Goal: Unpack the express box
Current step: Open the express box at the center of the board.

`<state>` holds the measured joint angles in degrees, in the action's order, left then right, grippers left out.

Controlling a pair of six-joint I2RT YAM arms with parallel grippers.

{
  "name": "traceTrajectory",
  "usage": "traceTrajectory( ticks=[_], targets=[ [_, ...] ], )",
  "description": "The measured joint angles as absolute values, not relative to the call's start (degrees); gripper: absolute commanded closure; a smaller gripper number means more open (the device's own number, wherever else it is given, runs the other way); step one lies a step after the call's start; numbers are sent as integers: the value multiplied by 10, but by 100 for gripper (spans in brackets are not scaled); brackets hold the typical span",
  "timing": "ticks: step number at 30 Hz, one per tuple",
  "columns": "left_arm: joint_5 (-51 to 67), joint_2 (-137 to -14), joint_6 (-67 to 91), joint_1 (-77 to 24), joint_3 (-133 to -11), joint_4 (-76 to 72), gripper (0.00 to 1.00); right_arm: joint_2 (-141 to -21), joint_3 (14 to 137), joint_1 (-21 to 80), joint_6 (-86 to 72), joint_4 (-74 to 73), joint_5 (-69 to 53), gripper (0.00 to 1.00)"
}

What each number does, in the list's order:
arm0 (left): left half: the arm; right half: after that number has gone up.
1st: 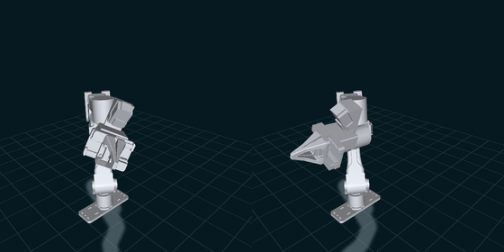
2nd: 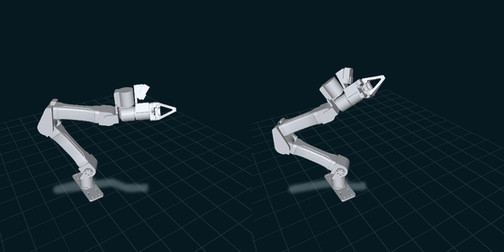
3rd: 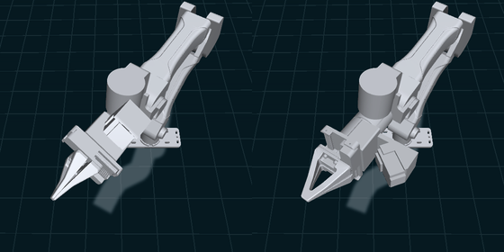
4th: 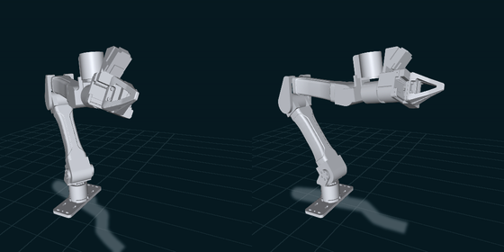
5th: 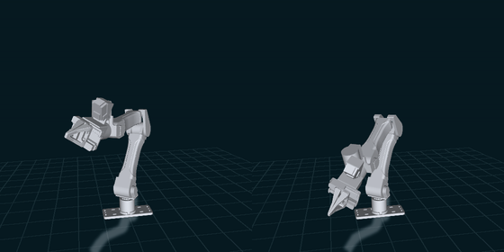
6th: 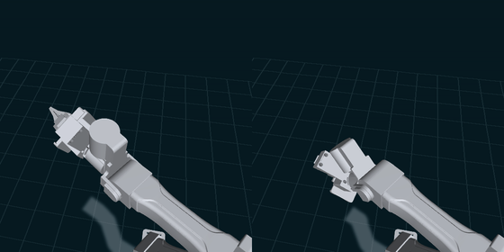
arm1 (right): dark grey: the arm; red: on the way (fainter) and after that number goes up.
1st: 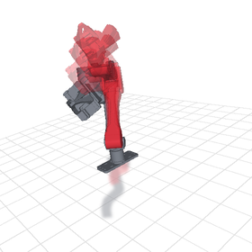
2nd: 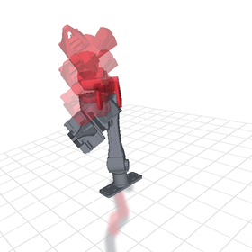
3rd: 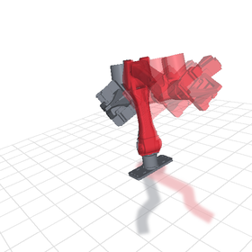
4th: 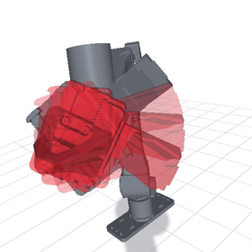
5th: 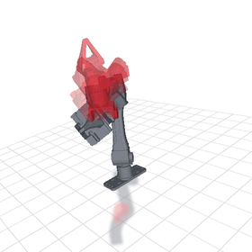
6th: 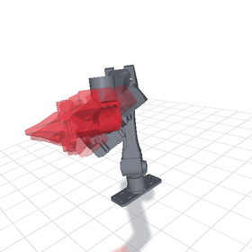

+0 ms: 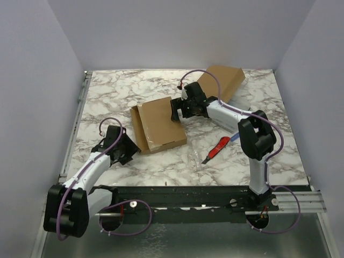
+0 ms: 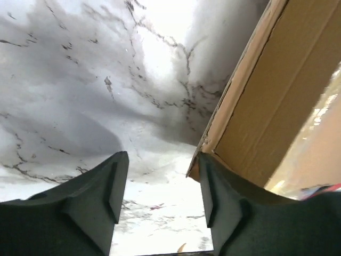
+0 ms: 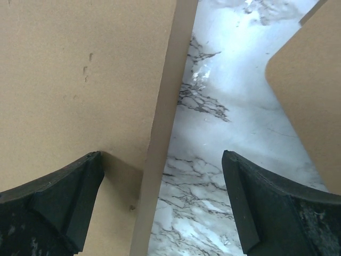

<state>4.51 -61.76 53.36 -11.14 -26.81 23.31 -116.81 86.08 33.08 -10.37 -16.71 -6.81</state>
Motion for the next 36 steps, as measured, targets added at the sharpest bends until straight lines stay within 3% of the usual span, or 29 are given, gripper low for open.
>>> traceTrajectory(
  ticks=[4, 12, 18, 20, 25, 36],
  targets=[
    [47, -588, 506, -90, -308, 268, 17, -1166, 861, 324, -96, -163, -62, 3],
    [101, -663, 452, -25, -418, 210, 17, -1161, 861, 315, -95, -165, -67, 2],
    [165, -787, 423, -18, -427, 142, 25, -1161, 861, 314, -96, -166, -73, 2],
    [180, -817, 417, -20, -427, 126, 33, -1161, 861, 314, -96, -166, -73, 2],
    [204, -893, 406, -29, -427, 73, 63, -1162, 867, 315, -100, -175, -73, 1],
    [201, -887, 367, -38, -434, 63, 100, -1127, 915, 319, -116, -270, -37, 0]
  ],
)
